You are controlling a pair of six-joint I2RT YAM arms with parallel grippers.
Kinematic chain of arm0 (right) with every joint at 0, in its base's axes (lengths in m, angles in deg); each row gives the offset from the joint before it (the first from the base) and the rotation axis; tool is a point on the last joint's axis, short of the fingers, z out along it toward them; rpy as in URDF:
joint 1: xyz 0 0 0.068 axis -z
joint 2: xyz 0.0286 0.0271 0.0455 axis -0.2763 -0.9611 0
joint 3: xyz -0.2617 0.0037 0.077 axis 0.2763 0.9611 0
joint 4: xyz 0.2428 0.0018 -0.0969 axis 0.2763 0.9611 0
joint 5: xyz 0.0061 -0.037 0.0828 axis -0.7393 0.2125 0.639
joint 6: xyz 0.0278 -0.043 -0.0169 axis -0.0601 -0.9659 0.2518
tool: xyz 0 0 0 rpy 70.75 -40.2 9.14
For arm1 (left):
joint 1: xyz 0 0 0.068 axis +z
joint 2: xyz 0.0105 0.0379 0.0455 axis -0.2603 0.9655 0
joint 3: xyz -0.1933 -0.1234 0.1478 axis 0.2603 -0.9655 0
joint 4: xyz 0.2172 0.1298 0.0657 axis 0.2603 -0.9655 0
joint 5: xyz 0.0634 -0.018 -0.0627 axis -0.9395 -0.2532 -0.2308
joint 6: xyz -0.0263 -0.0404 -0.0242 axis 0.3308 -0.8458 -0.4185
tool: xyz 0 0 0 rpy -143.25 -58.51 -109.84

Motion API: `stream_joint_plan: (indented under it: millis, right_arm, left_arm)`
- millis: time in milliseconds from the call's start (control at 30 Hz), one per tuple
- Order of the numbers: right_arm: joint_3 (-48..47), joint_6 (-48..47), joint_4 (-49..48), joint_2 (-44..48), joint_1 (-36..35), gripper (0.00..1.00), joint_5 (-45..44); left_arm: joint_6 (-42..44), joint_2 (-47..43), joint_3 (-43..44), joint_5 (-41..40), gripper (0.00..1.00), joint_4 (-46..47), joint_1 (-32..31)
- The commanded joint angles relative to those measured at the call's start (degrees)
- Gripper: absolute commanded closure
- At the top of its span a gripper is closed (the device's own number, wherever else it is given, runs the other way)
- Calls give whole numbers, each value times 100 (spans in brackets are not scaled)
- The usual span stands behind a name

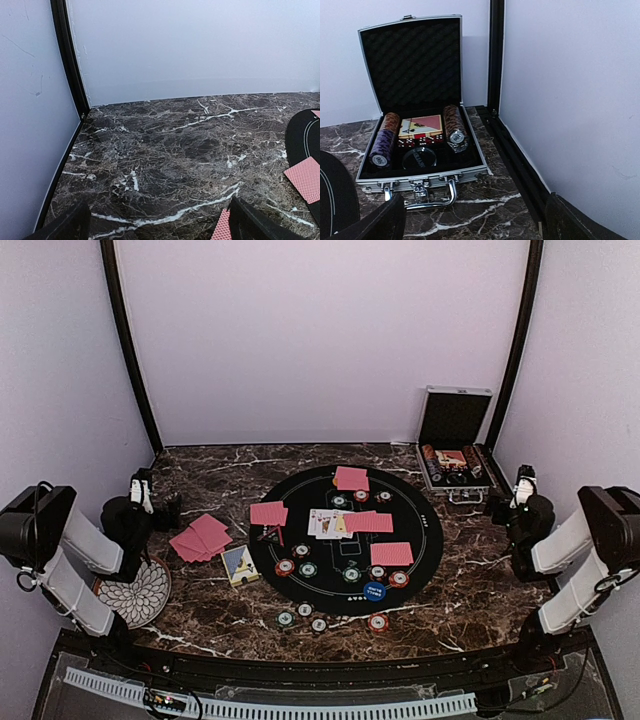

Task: Distribute texas hold em gaming equipment

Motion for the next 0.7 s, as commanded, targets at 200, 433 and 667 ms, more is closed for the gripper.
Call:
stream_joint_plan:
  millis: [200,433,667]
  right_arm:
    - [-18,113,-175,-23,27,1,380]
    - [31,95,-316,-37,-6,1,302]
    - [14,86,-280,-45,-9,1,324]
  left_arm:
    - [76,-15,69,28,1,-45,-20]
    - [76,-15,72,28,1,-44,-22]
    - [76,-15,75,33,1,-40,-22]
